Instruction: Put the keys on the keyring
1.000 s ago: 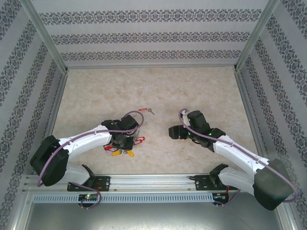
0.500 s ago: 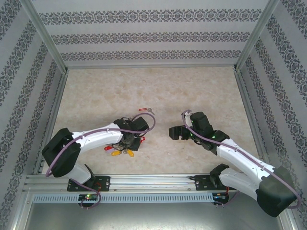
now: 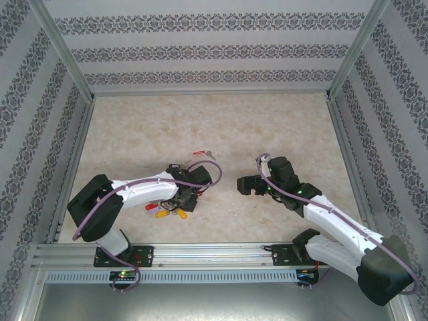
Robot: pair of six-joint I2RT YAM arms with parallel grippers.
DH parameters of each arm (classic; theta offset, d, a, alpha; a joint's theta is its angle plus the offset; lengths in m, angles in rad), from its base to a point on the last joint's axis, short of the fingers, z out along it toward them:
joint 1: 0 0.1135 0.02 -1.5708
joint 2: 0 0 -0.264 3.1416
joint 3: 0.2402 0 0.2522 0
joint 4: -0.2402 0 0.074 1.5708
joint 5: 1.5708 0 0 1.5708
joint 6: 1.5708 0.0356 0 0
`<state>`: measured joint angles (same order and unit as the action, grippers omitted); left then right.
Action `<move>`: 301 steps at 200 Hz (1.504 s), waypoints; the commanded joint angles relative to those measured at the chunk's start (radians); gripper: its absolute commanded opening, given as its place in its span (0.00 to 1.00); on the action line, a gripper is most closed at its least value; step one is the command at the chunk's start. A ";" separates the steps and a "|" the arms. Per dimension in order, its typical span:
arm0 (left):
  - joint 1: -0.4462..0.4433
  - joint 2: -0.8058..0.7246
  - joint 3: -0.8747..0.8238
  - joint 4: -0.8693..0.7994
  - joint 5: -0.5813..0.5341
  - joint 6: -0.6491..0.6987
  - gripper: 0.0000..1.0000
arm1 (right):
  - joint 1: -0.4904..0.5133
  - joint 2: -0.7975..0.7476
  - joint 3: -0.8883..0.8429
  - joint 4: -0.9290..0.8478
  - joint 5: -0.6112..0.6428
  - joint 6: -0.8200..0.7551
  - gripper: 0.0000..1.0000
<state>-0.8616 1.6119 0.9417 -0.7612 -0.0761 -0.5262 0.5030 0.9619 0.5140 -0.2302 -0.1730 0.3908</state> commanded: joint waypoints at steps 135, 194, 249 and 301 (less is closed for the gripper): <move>-0.051 0.054 0.035 -0.087 -0.110 0.022 0.13 | -0.035 -0.027 -0.012 -0.008 0.003 0.016 0.98; -0.057 0.069 0.036 -0.080 -0.131 0.022 0.15 | -0.044 -0.049 -0.015 -0.015 0.008 0.015 0.98; -0.063 0.072 0.036 -0.092 -0.171 0.020 0.15 | -0.051 -0.059 -0.016 -0.017 0.006 0.016 0.98; -0.071 0.075 0.032 -0.091 -0.214 0.014 0.19 | -0.058 -0.061 -0.012 -0.018 0.001 0.013 0.98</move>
<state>-0.9173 1.6752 0.9627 -0.8047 -0.2417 -0.5224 0.4595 0.9169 0.5072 -0.2363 -0.1734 0.3943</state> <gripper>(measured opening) 0.182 0.979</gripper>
